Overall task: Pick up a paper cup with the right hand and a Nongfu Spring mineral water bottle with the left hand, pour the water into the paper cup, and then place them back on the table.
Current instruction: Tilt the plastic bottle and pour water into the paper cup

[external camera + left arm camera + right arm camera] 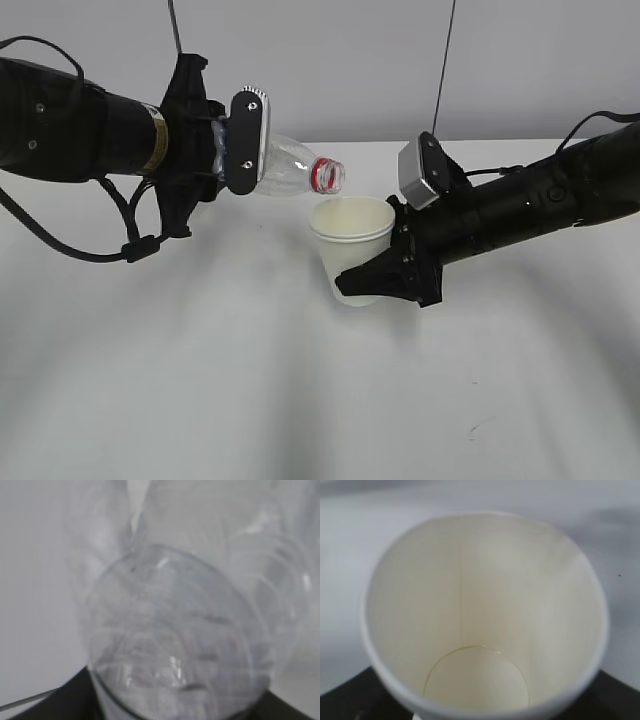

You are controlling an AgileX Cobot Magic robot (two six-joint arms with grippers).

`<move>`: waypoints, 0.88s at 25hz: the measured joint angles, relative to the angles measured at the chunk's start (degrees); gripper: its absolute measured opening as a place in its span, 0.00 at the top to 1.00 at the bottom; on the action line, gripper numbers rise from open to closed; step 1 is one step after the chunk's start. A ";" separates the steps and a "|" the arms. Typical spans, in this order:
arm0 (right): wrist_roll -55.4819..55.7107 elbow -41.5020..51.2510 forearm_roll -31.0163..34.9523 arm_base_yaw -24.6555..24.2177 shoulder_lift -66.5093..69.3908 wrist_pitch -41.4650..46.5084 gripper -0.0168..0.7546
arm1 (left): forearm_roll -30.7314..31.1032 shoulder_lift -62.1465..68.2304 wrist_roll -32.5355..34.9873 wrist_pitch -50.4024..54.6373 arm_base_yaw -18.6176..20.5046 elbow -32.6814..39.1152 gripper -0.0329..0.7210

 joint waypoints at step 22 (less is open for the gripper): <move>3.16 0.00 -3.52 0.00 0.00 -1.26 0.35 | 4.66 0.00 0.17 1.03 -0.07 0.00 0.51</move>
